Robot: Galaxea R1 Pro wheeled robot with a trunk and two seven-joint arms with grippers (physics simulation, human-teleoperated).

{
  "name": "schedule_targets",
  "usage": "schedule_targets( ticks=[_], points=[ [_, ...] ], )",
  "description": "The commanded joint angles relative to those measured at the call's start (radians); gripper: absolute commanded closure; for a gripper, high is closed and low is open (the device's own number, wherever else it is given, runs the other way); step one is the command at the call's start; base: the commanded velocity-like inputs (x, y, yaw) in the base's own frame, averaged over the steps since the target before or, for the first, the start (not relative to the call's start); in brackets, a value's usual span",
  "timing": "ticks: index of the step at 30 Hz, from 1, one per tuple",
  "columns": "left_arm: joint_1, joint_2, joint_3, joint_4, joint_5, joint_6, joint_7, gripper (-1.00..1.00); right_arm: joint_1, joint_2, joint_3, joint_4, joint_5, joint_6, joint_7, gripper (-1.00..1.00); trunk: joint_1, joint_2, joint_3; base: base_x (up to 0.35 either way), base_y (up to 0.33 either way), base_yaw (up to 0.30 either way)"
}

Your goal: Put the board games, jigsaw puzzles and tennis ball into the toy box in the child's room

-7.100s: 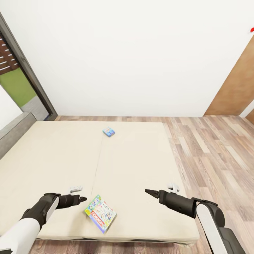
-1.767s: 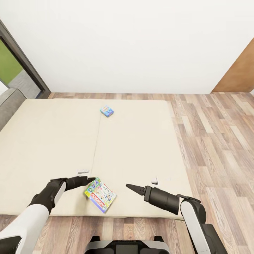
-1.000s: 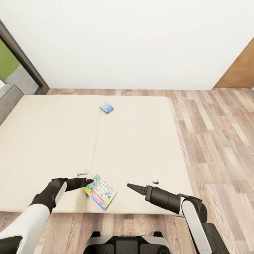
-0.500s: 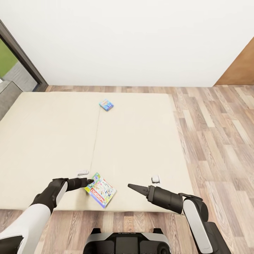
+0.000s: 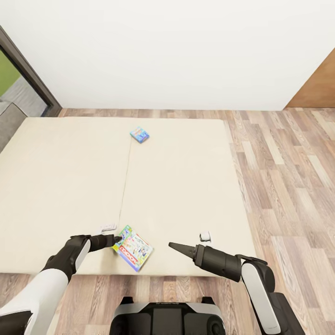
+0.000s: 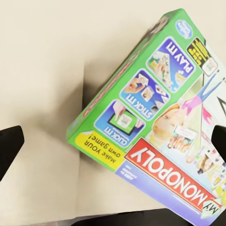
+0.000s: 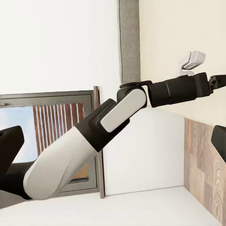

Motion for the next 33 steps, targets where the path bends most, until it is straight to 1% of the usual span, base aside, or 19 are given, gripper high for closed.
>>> schedule_targets(
  ticks=[1,13,33],
  points=[
    [0.000,-0.001,0.005,-0.001,0.000,0.007,-0.004,-1.00,-0.001,0.001,-0.001,0.000,0.003,0.004,0.005,-1.00,0.000,-0.002,-0.003,0.000,0.000,0.000],
    [0.000,-0.005,0.002,-0.001,-0.001,-0.018,-0.003,-1.00,-0.001,0.004,0.004,0.001,0.004,0.004,0.003,-1.00,0.000,-0.002,-0.023,0.000,0.000,0.000],
    [0.000,-0.005,0.002,-0.001,0.001,-0.023,-0.008,-1.00,-0.001,0.005,0.008,0.001,0.005,0.004,0.000,-1.00,0.000,-0.002,-0.056,0.000,0.000,0.000]
  ],
)
